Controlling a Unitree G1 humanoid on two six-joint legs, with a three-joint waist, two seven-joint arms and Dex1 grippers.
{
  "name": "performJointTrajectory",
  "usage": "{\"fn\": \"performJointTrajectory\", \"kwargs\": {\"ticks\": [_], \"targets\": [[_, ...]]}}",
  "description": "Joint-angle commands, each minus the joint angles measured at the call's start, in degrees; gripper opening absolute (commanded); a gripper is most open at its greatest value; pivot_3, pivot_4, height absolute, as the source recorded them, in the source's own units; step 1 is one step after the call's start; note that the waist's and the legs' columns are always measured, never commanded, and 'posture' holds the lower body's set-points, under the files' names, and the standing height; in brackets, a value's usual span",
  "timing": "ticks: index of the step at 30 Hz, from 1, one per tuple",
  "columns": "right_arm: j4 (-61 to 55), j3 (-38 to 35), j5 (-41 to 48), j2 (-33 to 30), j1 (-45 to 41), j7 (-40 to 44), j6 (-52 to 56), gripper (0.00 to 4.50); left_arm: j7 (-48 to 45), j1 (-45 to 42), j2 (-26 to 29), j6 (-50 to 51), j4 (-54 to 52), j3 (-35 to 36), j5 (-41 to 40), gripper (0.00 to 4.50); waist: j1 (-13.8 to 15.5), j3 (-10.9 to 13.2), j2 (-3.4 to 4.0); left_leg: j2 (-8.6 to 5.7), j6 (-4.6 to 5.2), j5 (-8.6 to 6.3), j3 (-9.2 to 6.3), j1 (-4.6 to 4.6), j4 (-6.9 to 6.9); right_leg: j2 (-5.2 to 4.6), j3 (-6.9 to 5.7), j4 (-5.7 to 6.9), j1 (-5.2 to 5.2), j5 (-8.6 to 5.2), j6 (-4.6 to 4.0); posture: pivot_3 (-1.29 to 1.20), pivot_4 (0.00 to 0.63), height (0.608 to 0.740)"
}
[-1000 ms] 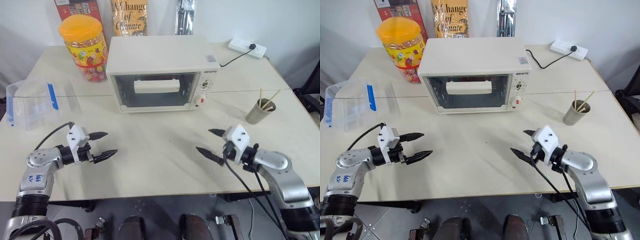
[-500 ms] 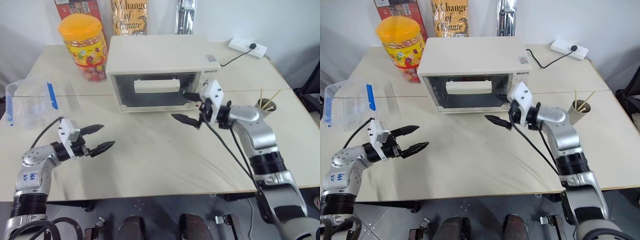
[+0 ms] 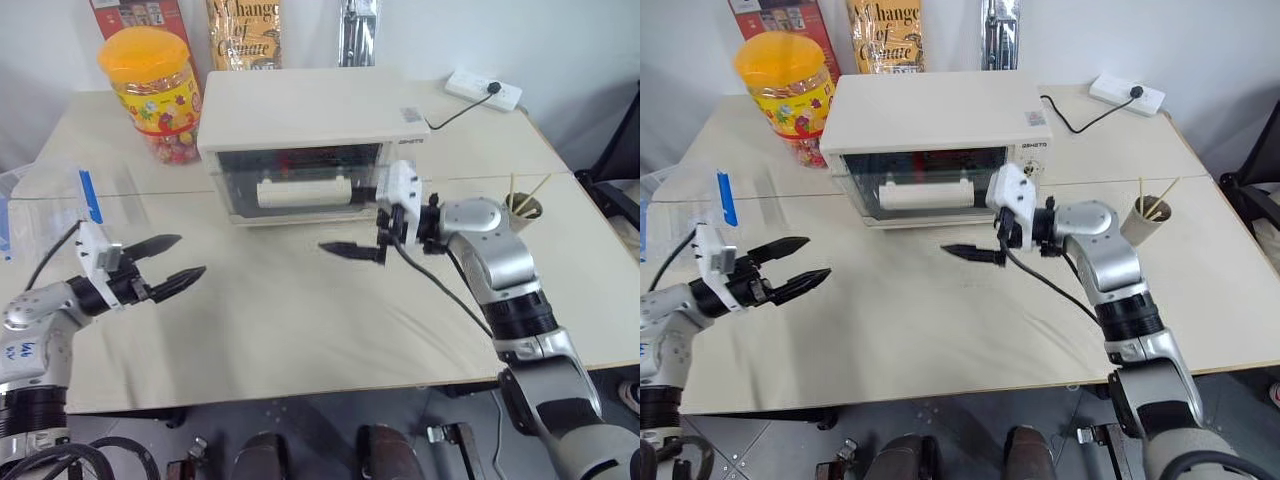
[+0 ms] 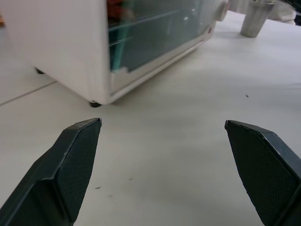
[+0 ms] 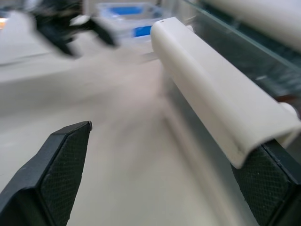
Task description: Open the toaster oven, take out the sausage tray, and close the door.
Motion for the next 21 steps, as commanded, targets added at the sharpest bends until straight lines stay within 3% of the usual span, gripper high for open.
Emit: {"fn": "performJointTrajectory", "kwargs": {"ticks": [1, 3, 9, 16, 21], "targets": [[-5.6, 0.4, 1.2, -0.7, 0.8, 0.8, 0.7, 4.50, 0.4, -1.9, 2.2, 0.7, 1.0, 2.1, -0.5, 4.30, 0.0, 0.0, -0.01, 0.00, 0.00, 0.00, 0.02, 0.00, 0.00, 0.00, 0.01, 0.00, 0.00, 0.00, 0.00, 0.00, 0.150, 0.740], [-6.6, 0.6, 1.0, -1.1, 2.2, 0.7, 0.9, 4.50, -3.1, -2.9, 2.9, 1.1, 2.3, 2.8, -2.5, 3.89, 0.0, 0.0, -0.01, 0.00, 0.00, 0.00, 0.01, 0.00, 0.02, 0.00, 0.00, 0.01, 0.00, 0.00, 0.00, 0.00, 0.150, 0.740], [-8.4, 0.8, 0.1, -2.0, 5.0, -0.5, 1.1, 4.50, -11.6, -9.8, 5.3, 3.2, 7.4, 0.5, -3.7, 2.10, 0.3, 0.0, -0.07, 0.00, 0.00, 0.00, 0.05, -0.07, 0.03, 0.00, 0.00, 0.01, -0.09, 0.00, 0.00, 0.00, 0.150, 0.740], [-10.8, 1.0, -0.3, -2.2, 7.8, -2.6, 1.6, 4.50, -16.2, -23.1, 2.2, 2.0, 17.2, -3.2, -2.3, 0.02, 0.6, 0.1, -0.13, -0.01, 0.00, 0.00, 0.06, -0.08, 0.09, 0.00, -0.01, 0.04, -0.08, 0.00, 0.00, 0.00, 0.150, 0.740], [-13.1, 0.5, -0.2, -2.2, 9.6, -4.7, 2.8, 4.50, -19.5, -28.7, 0.3, -0.1, 23.7, -7.3, 1.1, 0.02, 0.5, 0.1, -0.14, -0.02, 0.00, 0.00, 0.06, -0.08, 0.09, 0.00, -0.04, 0.04, -0.09, 0.00, 0.01, 0.00, 0.150, 0.740]]}}
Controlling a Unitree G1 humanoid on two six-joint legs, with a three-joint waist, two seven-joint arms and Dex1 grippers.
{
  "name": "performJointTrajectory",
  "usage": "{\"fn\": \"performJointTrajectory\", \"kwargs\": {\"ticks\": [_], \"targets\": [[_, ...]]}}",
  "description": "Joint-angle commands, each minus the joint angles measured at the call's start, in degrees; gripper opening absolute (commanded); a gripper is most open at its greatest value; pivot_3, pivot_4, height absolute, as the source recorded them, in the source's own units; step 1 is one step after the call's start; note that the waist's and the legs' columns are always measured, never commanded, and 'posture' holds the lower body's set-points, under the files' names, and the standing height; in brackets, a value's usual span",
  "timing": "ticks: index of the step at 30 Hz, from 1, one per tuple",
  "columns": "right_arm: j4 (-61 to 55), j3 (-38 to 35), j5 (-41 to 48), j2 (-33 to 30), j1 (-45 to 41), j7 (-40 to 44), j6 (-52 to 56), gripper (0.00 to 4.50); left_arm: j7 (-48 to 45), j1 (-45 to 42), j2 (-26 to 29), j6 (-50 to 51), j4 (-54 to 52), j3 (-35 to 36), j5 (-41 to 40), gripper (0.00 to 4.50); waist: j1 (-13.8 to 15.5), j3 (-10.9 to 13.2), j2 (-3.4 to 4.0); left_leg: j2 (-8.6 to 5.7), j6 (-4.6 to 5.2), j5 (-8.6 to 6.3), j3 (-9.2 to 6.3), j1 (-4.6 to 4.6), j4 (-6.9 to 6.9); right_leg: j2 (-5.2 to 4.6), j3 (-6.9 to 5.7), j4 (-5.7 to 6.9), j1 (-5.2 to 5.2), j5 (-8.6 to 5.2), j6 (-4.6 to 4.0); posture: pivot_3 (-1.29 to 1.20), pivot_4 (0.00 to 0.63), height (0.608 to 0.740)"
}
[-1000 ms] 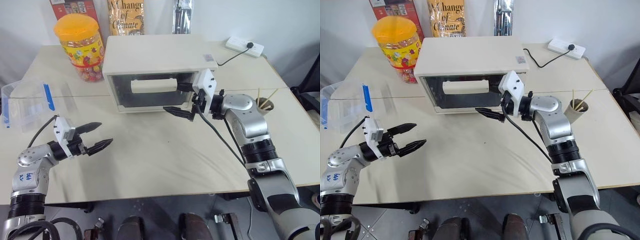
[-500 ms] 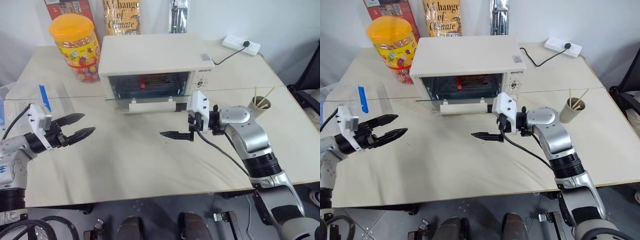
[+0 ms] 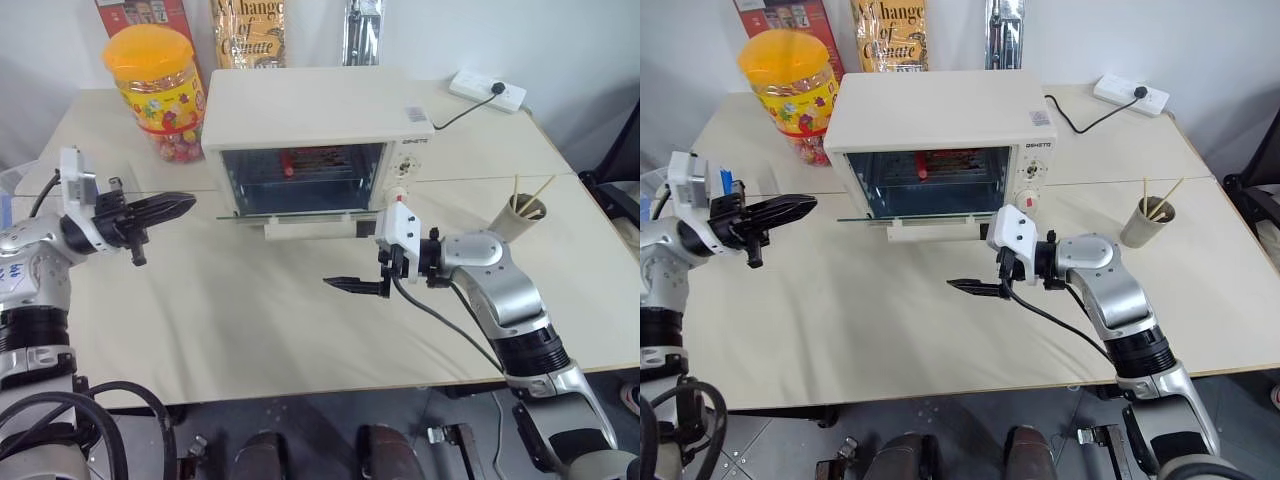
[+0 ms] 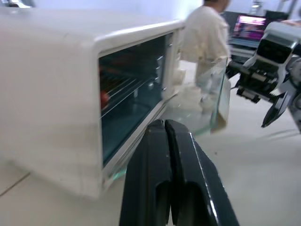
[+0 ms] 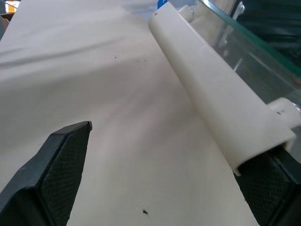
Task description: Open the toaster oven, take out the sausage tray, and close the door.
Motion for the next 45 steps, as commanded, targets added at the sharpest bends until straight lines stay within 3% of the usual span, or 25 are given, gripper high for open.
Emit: {"fn": "performJointTrajectory", "kwargs": {"ticks": [1, 8, 15, 26, 35, 38, 45], "targets": [[-4.0, -0.9, 0.9, -0.1, 0.9, -1.4, 0.8, 4.50, -1.6, -3.0, -0.8, -2.0, 3.4, -3.1, 3.5, 0.02, 0.0, 0.0, 0.00, 0.00, 0.00, 0.00, 0.00, 0.00, 0.00, 0.00, 0.00, 0.00, 0.00, 0.00, 0.00, 0.00, 0.150, 0.740], [-7.9, -1.5, 0.7, -0.8, 4.1, -5.0, 3.4, 4.50, -4.3, -6.9, -4.4, -4.5, 8.0, -8.2, 8.2, 0.02, 0.1, 0.1, -0.12, 0.00, 0.00, 0.00, -0.02, -0.04, 0.03, 0.00, -0.02, 0.00, 0.00, 0.00, 0.00, 0.00, 0.150, 0.740], [-13.8, -2.9, 0.7, -6.1, 11.1, -7.2, 8.4, 4.50, -7.0, -10.8, -7.2, -6.6, 13.0, -10.3, 10.9, 0.02, 1.2, 0.1, -0.16, -0.03, 0.01, -0.01, -0.08, -0.07, 0.12, 0.00, -0.06, -0.04, 0.08, 0.01, 0.03, 0.00, 0.150, 0.740], [-19.3, -5.2, 1.6, -10.4, 16.8, -9.4, 12.9, 4.50, -10.2, -10.9, -9.3, -7.7, 14.0, -13.0, 13.4, 0.02, 1.6, 0.1, -0.18, -0.02, 0.02, -0.01, -0.07, -0.07, 0.15, 0.00, -0.06, -0.04, 0.07, 0.01, 0.03, 0.00, 0.150, 0.740], [-29.6, -15.3, 8.0, -21.4, 26.9, -6.4, 19.7, 4.50, -9.7, -6.8, -8.0, -9.5, 11.3, -16.3, 16.4, 0.02, 1.7, 0.1, -0.21, -0.02, 0.03, -0.01, -0.07, -0.07, 0.16, -0.01, -0.06, -0.07, 0.09, 0.01, 0.02, 0.00, 0.150, 0.740], [-29.7, -15.9, 9.9, -21.0, 23.8, -7.3, 20.7, 4.50, -9.3, -5.3, -7.4, -11.0, 10.3, -17.3, 17.7, 0.02, 1.5, 0.1, -0.23, -0.01, 0.03, -0.01, -0.04, -0.04, 0.20, 0.00, -0.04, -0.05, 0.10, 0.01, 0.02, 0.00, 0.150, 0.740], [-16.7, -5.0, 1.9, -9.4, 4.3, -15.6, 15.9, 4.50, -4.6, -0.6, -7.8, -14.3, 4.9, -15.1, 16.5, 0.02, 1.5, 0.1, -0.24, 0.01, 0.03, 0.00, -0.03, -0.04, 0.23, 0.00, 0.01, 0.00, 0.09, 0.01, 0.02, 0.00, 0.150, 0.740]]}}
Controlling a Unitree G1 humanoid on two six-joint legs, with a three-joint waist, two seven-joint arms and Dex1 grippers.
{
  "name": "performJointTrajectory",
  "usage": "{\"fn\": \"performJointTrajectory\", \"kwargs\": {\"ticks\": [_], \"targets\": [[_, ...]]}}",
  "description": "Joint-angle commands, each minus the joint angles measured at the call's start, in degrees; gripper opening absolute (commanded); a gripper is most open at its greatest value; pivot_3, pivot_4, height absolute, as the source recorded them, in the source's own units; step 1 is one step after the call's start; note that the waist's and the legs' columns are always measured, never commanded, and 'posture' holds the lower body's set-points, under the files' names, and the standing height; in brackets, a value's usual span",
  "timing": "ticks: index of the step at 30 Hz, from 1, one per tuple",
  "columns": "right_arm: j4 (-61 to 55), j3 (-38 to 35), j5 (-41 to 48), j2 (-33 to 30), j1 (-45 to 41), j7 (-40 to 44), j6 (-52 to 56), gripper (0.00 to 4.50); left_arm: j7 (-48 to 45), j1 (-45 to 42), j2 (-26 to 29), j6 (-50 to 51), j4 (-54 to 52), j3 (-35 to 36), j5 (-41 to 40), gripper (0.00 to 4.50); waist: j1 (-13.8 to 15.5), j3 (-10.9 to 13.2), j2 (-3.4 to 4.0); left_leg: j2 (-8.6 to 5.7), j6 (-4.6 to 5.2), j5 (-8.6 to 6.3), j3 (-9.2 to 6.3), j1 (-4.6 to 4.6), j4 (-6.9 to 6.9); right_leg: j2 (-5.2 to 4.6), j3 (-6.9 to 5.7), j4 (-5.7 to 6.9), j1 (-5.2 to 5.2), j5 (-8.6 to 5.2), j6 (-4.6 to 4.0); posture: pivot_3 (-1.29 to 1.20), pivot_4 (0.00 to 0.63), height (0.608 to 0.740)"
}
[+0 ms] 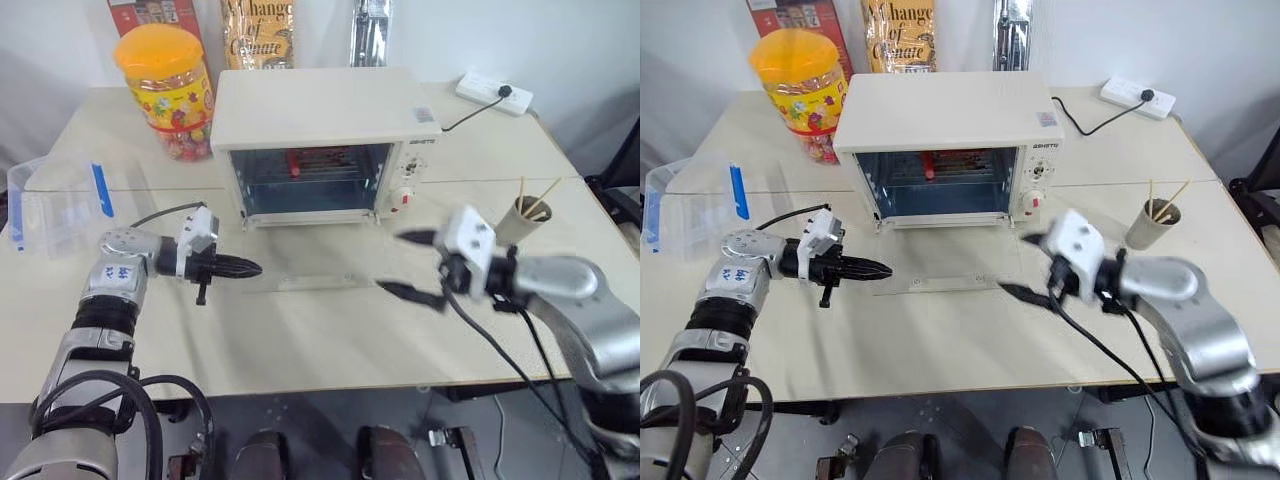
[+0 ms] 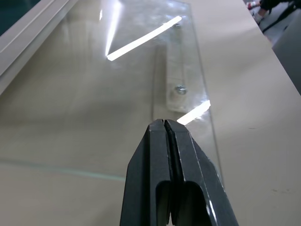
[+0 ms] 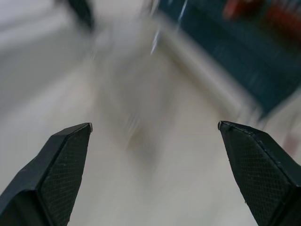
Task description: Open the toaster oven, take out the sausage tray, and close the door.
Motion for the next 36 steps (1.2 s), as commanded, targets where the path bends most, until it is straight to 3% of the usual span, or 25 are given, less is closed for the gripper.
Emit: {"fn": "performJointTrajectory", "kwargs": {"ticks": [1, 6, 10, 21, 26, 29, 36], "targets": [[6.6, 6.1, -6.7, 3.9, -5.9, -3.0, -5.9, 4.50, 3.0, 2.4, 0.0, -1.4, -3.3, 2.9, -1.4, 0.02, 0.1, 0.0, -0.02, 0.00, 0.00, 0.00, -0.02, 0.01, 0.00, 0.00, -0.02, 0.00, 0.01, 0.00, 0.00, 0.00, 0.150, 0.740], [25.4, 16.7, -20.6, 12.1, -18.4, -8.6, -18.6, 4.50, 14.3, 6.1, -3.7, -0.5, -8.2, 11.2, -6.9, 0.02, -0.4, 0.0, -0.02, 0.00, 0.00, 0.00, -0.03, -0.07, 0.02, 0.00, -0.02, 0.06, -0.08, 0.00, 0.00, 0.00, 0.150, 0.740], [39.9, 22.0, -31.2, 15.5, -25.8, -14.9, -27.3, 4.50, 19.8, 11.5, -6.3, 3.7, -17.9, 16.7, -13.2, 1.19, -1.6, 0.0, -0.02, 0.00, 0.00, 0.00, -0.14, -0.08, 0.00, -0.02, -0.07, 0.12, -0.09, 0.00, 0.01, 0.00, 0.150, 0.740], [71.7, 23.6, -42.4, 25.0, -40.0, -28.8, -40.0, 4.50, 34.4, 27.7, -11.6, 10.6, -41.2, 27.9, -27.4, 4.43, -4.5, 0.0, 0.00, 0.03, -0.06, 0.03, -0.33, -0.02, -0.19, -0.04, -0.20, 0.16, -0.04, 0.00, 0.00, 0.00, 0.150, 0.740], [80.4, 24.6, -45.9, 27.6, -44.4, -32.3, -44.5, 4.50, 37.1, 29.6, -11.8, 11.9, -44.3, 27.7, -28.5, 4.49, -4.4, 0.0, 0.01, 0.02, -0.06, 0.03, -0.40, 0.01, -0.15, -0.04, -0.19, 0.14, 0.09, 0.00, 0.00, 0.00, 0.150, 0.740], [82.6, 25.0, -47.5, 28.5, -45.6, -33.2, -45.7, 3.95, 38.0, 29.5, -11.8, 11.6, -44.3, 27.6, -28.5, 4.50, -4.5, 0.0, 0.01, 0.02, -0.06, 0.03, -0.39, 0.02, -0.16, -0.04, -0.19, 0.13, 0.09, 0.00, 0.00, 0.00, 0.150, 0.740], [82.6, 25.2, -50.2, 29.2, -46.3, -34.5, -46.3, 1.63, 38.0, 28.8, -11.6, 11.7, -43.1, 27.0, -28.7, 4.50, -4.5, 0.0, 0.02, 0.02, -0.07, 0.03, -0.36, 0.02, -0.20, -0.04, -0.18, 0.09, 0.09, 0.00, 0.00, 0.00, 0.150, 0.740]]}}
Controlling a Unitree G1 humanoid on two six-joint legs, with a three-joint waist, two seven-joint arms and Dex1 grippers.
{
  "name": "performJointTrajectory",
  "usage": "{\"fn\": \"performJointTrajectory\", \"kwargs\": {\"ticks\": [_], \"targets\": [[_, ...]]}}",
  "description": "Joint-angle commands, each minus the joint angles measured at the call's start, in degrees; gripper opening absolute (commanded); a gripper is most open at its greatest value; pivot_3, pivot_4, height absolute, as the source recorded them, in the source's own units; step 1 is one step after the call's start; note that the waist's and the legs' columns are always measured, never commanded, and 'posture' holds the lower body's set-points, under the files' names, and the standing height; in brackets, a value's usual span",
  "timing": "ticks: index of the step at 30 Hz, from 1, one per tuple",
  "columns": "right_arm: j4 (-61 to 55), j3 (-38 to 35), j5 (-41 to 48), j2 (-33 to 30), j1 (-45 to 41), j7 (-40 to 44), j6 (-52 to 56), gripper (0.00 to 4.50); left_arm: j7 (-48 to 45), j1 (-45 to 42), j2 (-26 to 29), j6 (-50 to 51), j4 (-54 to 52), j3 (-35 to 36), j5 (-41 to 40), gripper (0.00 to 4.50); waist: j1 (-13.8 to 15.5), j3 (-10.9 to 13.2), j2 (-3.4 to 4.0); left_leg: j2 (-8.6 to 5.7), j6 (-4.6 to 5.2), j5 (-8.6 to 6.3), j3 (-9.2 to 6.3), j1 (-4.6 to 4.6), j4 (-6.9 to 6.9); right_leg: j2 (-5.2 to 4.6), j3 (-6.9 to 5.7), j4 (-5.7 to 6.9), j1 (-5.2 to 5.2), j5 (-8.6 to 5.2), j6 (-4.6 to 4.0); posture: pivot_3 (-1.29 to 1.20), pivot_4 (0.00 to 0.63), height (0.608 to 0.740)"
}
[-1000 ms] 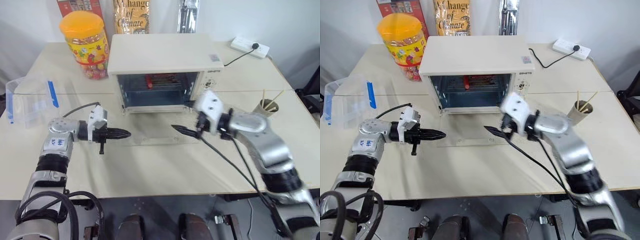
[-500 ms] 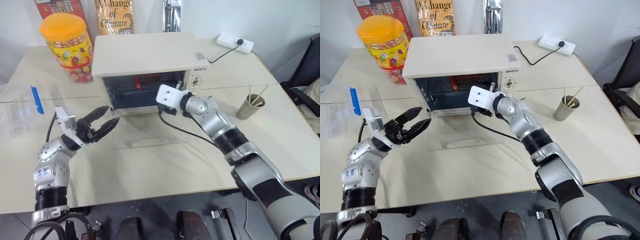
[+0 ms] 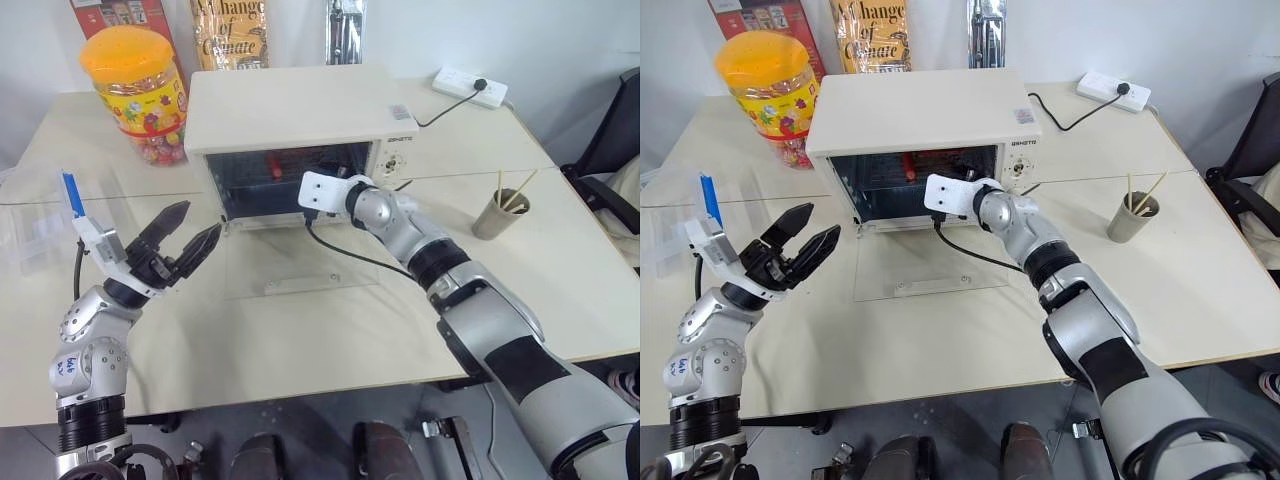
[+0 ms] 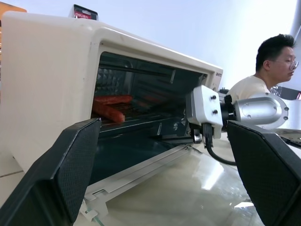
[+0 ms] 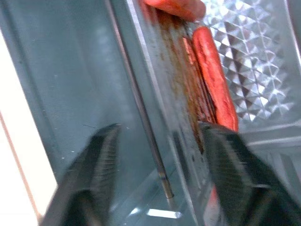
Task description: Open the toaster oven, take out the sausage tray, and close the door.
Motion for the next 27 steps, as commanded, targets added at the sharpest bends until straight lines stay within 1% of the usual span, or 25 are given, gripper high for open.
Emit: {"fn": "performJointTrajectory", "kwargs": {"ticks": [1, 4, 5, 8, 17, 24, 27], "targets": [[-1.9, 0.0, -1.2, 0.4, -2.1, -1.1, -0.8, 1.22, -0.1, -0.9, 0.2, -0.4, -0.7, 0.0, -1.2, 4.50, 0.0, 0.0, 0.00, 0.00, 0.00, 0.00, 0.00, 0.00, 0.00, 0.00, 0.00, 0.00, 0.00, 0.00, 0.00, 0.00, 0.150, 0.740], [-3.1, 0.2, -2.1, 0.4, -1.7, -1.0, -0.8, 0.24, -0.3, -1.5, 0.2, -0.2, -0.1, -0.3, -1.2, 4.50, 0.0, 0.0, 0.00, 0.00, -0.01, 0.00, 0.00, 0.01, 0.00, 0.00, 0.00, 0.00, 0.00, 0.00, 0.00, 0.00, 0.150, 0.740], [-3.9, 0.2, -2.5, 0.3, -1.4, -1.0, -0.7, 0.02, -0.3, -1.9, 0.3, 0.1, 0.2, -0.5, -1.2, 4.50, 0.0, 0.0, -0.02, 0.00, -0.01, 0.00, 0.00, 0.01, 0.00, 0.00, 0.00, 0.01, 0.00, 0.00, 0.00, 0.00, 0.150, 0.740], [-7.5, 0.4, -3.7, 0.0, 0.1, -0.5, -0.4, 0.02, -0.5, -2.8, 0.5, 0.8, 0.9, -0.9, -1.3, 4.50, 0.0, 0.0, -0.02, 0.00, -0.01, 0.00, 0.01, 0.01, -0.01, 0.01, 0.00, -0.01, 0.00, 0.00, 0.00, 0.00, 0.150, 0.740], [-23.5, 0.5, -6.6, -1.6, 6.8, 3.0, 3.8, 0.02, -0.1, -6.4, 0.4, 0.6, 3.8, -2.1, 0.0, 4.50, -0.4, 0.0, -0.02, 0.00, -0.01, 0.00, 0.05, 0.01, -0.13, 0.01, -0.01, -0.04, -0.07, 0.00, 0.00, 0.00, 0.150, 0.740], [-39.7, 0.4, -9.8, -4.5, 14.1, 6.0, 7.8, 0.02, -0.1, -7.0, 0.6, 0.9, 4.4, -2.5, 0.0, 4.50, -0.5, 0.0, -0.02, 0.00, -0.01, 0.00, 0.06, 0.01, -0.15, 0.01, -0.01, -0.06, -0.09, 0.00, 0.00, 0.00, 0.150, 0.740], [-48.6, 0.2, -11.1, -6.2, 18.9, 8.2, 9.2, 0.02, -0.3, -6.4, 1.5, 1.6, 4.3, -1.9, -0.3, 4.50, -0.5, 0.0, -0.02, 0.00, -0.01, 0.00, 0.05, 0.00, -0.15, 0.01, -0.01, -0.06, -0.10, 0.00, 0.00, 0.00, 0.150, 0.740]]}}
